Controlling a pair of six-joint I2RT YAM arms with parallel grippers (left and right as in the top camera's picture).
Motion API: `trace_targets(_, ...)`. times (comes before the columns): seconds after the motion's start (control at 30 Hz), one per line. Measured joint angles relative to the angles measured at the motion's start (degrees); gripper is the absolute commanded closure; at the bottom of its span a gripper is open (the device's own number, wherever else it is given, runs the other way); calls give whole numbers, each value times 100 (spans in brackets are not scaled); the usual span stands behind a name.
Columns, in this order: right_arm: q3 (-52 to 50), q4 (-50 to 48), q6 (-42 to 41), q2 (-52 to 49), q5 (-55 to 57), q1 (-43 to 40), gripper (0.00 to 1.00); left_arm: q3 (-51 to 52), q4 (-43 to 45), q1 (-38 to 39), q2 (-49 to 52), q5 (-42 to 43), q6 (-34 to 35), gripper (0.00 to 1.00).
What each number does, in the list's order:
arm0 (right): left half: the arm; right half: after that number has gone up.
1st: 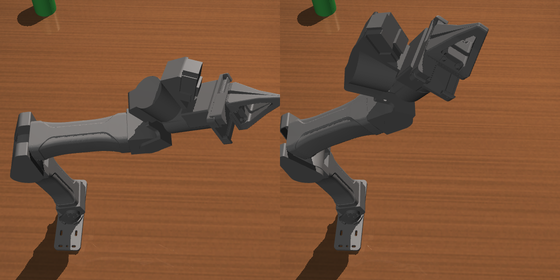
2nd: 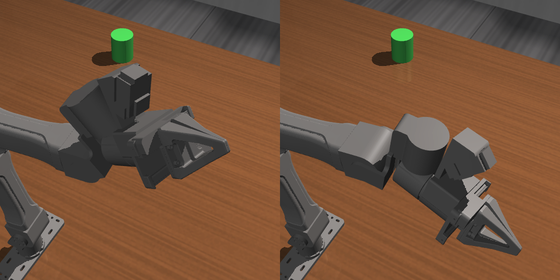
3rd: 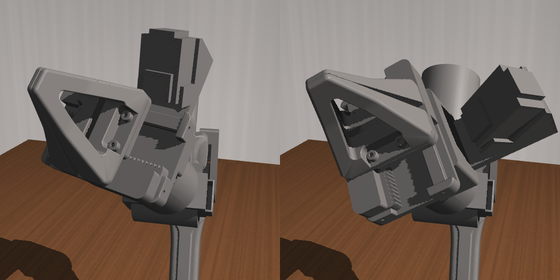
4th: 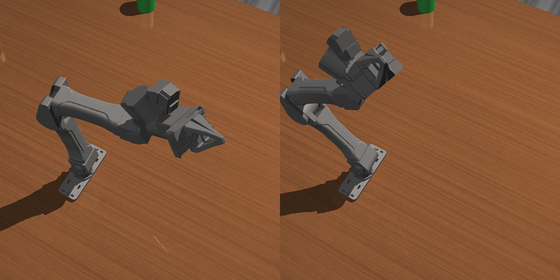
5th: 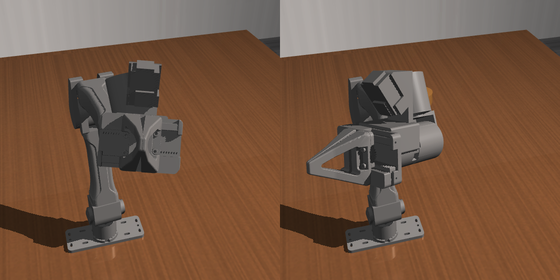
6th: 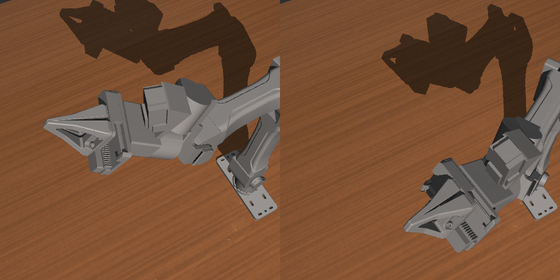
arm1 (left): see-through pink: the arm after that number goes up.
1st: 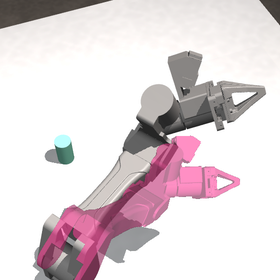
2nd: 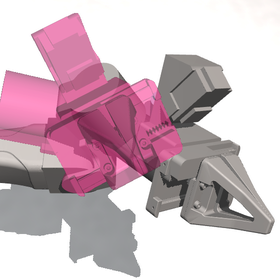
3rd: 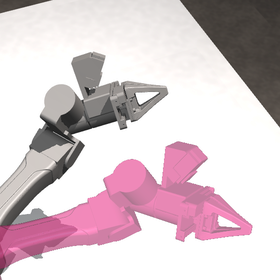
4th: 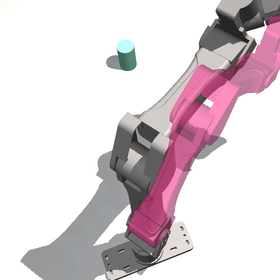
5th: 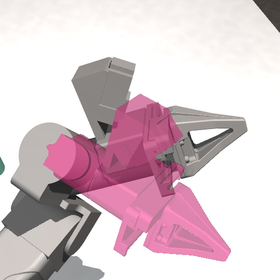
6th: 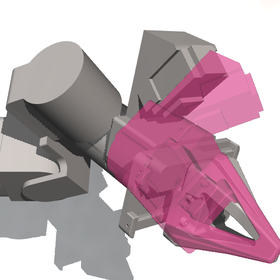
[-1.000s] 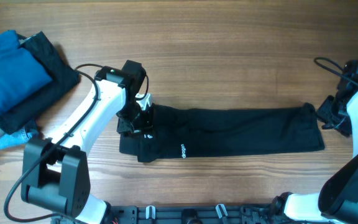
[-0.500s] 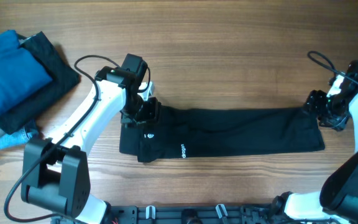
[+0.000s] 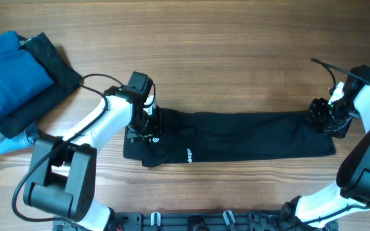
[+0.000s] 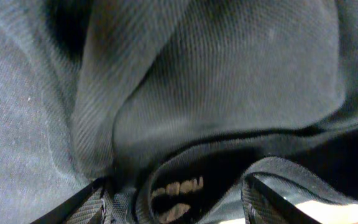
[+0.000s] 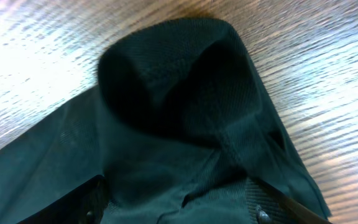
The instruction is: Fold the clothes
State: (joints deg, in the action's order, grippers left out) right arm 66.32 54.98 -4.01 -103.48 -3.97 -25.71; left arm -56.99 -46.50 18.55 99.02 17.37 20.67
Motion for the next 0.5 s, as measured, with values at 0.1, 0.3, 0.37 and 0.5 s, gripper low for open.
trace_targets(0.1,0,-31,-42,-138,9,0,26,114,376,-2,94,2,52,29)
trace_targets(0.3,0,-111,-42,-146,-52,0,26,11,496,-240,337,208,234,32)
trace_targets(0.37,0,-151,-2,-146,-190,0,25,-39,638,-507,428,461,278,33)
trace_targets(0.5,0,-166,236,-146,-577,13,25,-120,1235,-1169,551,785,282,33)
